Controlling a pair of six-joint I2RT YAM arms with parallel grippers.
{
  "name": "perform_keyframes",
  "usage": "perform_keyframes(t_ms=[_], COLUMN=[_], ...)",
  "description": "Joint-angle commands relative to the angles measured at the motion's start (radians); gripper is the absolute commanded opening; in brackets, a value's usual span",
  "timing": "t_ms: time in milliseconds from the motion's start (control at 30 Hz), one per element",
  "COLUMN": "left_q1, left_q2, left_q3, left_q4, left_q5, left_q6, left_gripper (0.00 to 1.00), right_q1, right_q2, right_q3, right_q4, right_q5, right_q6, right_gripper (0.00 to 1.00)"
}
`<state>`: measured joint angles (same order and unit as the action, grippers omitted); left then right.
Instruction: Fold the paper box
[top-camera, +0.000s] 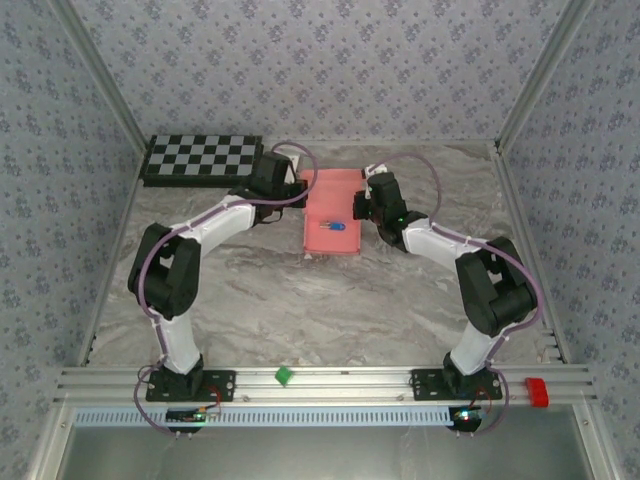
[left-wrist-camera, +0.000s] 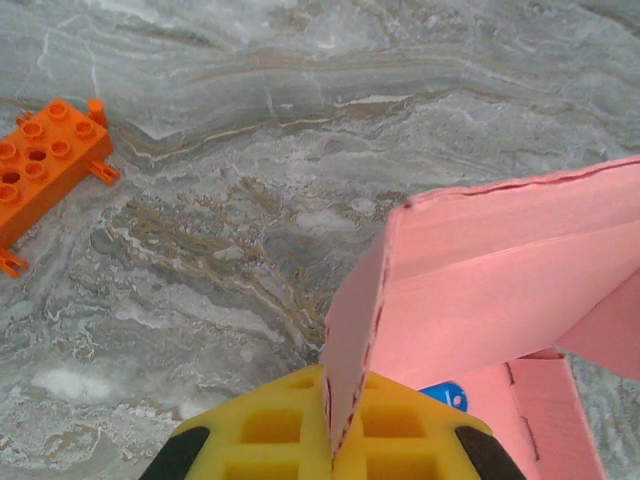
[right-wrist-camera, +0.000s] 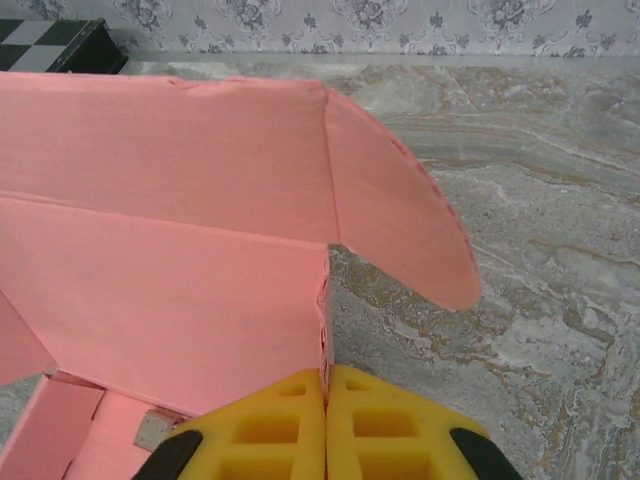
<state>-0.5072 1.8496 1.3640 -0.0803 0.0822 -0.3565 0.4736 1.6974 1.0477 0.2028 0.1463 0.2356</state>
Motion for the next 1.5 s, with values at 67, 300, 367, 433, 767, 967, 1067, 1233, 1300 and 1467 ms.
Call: perform_keyframes(t_ms=[67, 300, 367, 433, 767, 967, 1067, 1233, 1300, 1467], left_q1=[-0.018, -0.019, -0.020, -0.023, -0.048, -0.054, -0.056, -0.061, -0.063, -0.068], left_q2=[-0.040, -0.026, -0.026, -0.029, -0.046, -0.056, -0.058, -0.059, -0.061, -0.067], left_q3=[-0.009, -0.038, -0.050, -0.062, -0.111, -0.152, -0.167, -0.183, -0.187, -0.195], left_q4=[0.054, 0.119, 0.144, 0.166, 0.233, 0.281, 0.291, 0.302, 0.304, 0.308], left_q5=[0.010, 0.008, 0.005, -0.002, -0.072, -0.082, -0.082, -0.084, -0.083, -0.084], left_q6=[0.018, 0.000, -0.010, -0.018, -0.034, -0.059, -0.065, -0.071, -0.073, -0.075], left_gripper=[0.00, 0.00, 0.00, 0.00, 0.00, 0.02, 0.05, 0.08, 0.09, 0.11], right_q1=[0.019, 0.027, 0.035, 0.047, 0.105, 0.132, 0.138, 0.143, 0.144, 0.146], right_q2=[-0.018, 0.018, 0.022, 0.027, 0.042, 0.065, 0.075, 0.076, 0.076, 0.071], right_q3=[-0.010, -0.047, -0.060, -0.077, -0.125, -0.130, -0.135, -0.141, -0.146, -0.151], right_q4=[0.081, 0.204, 0.236, 0.275, 0.391, 0.424, 0.430, 0.429, 0.431, 0.421], right_q5=[-0.003, 0.021, 0.047, 0.076, 0.192, 0.229, 0.237, 0.242, 0.248, 0.254], right_q6=[-0.016, 0.005, 0.011, 0.013, -0.006, -0.025, -0.028, -0.033, -0.038, -0.044], right_gripper=[0.07, 0.07, 0.08, 0.08, 0.09, 0.13, 0.15, 0.17, 0.18, 0.19])
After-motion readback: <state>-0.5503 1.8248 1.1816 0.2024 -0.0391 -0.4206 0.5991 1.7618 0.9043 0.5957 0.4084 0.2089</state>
